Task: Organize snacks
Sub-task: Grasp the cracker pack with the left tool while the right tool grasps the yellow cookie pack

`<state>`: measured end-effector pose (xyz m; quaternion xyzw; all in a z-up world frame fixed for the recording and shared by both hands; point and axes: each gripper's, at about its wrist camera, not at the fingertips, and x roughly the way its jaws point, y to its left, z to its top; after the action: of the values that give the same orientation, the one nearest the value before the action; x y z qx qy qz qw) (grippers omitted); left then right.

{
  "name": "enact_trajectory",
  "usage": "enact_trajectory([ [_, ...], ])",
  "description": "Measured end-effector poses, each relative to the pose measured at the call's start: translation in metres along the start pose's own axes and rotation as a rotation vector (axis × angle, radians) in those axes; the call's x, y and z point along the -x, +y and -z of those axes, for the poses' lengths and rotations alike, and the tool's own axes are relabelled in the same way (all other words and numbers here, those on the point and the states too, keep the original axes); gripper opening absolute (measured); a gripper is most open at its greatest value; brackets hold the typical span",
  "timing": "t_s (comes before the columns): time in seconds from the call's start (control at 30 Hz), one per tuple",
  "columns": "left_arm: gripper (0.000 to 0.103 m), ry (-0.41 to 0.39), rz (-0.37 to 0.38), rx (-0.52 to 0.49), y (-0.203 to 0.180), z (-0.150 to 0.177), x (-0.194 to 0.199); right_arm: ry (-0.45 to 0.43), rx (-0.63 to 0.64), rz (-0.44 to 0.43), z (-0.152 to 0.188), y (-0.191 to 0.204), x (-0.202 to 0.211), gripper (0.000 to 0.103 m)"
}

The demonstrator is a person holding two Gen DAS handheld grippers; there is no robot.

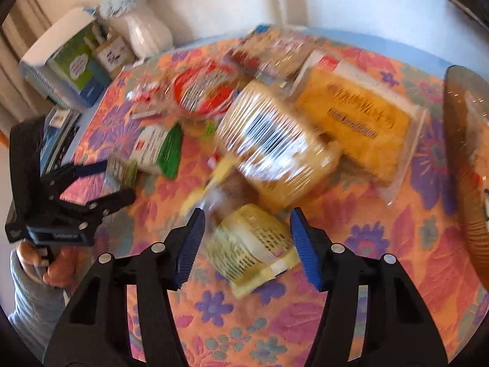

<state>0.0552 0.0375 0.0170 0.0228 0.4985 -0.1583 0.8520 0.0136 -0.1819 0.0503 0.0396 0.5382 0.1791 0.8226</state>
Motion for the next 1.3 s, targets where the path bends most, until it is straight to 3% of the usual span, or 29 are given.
enact_trajectory([
  [0.03, 0.096, 0.003, -0.013, -0.014, -0.001, 0.002, 0.000, 0.017, 0.005, -0.027, 0.005, 0.004, 0.000, 0.060],
  [0.13, 0.078, 0.016, -0.040, -0.067, -0.002, 0.009, 0.007, 0.052, 0.019, -0.113, 0.018, 0.016, 0.005, 0.060],
  [0.2, 0.078, 0.003, -0.022, -0.083, -0.002, 0.010, 0.015, 0.031, 0.031, -0.077, 0.020, 0.021, 0.010, 0.063],
  [0.3, 0.088, -0.007, 0.043, -0.062, 0.002, 0.006, 0.020, 0.002, 0.003, -0.056, 0.012, 0.025, 0.009, 0.072],
  [0.43, 0.089, 0.003, 0.007, -0.045, -0.002, -0.003, 0.007, 0.024, -0.053, -0.053, 0.001, 0.025, -0.007, 0.074],
  [0.6, 0.063, -0.005, -0.100, -0.096, -0.014, -0.003, -0.001, 0.034, -0.032, 0.035, -0.001, 0.036, -0.024, 0.073],
  [0.63, 0.050, -0.012, -0.101, -0.099, -0.015, -0.001, 0.003, 0.026, -0.014, 0.062, 0.000, 0.040, -0.026, 0.070],
  [0.7, 0.050, -0.018, -0.111, -0.092, -0.014, 0.003, 0.009, 0.009, 0.021, 0.126, 0.004, 0.047, -0.026, 0.056],
  [0.77, 0.049, -0.026, -0.123, -0.075, -0.010, 0.006, 0.016, -0.002, 0.031, 0.136, 0.009, 0.050, -0.024, 0.054],
  [1.03, 0.049, -0.090, -0.051, -0.060, -0.025, 0.016, 0.057, -0.045, 0.049, 0.090, 0.036, 0.055, 0.011, 0.052],
  [1.17, 0.049, -0.121, -0.025, -0.106, -0.053, 0.006, 0.073, -0.124, 0.024, 0.063, 0.046, 0.047, 0.053, 0.052],
  [1.3, 0.049, -0.167, -0.004, -0.165, -0.091, -0.014, 0.089, -0.220, -0.016, 0.094, 0.045, 0.023, 0.100, 0.052],
])
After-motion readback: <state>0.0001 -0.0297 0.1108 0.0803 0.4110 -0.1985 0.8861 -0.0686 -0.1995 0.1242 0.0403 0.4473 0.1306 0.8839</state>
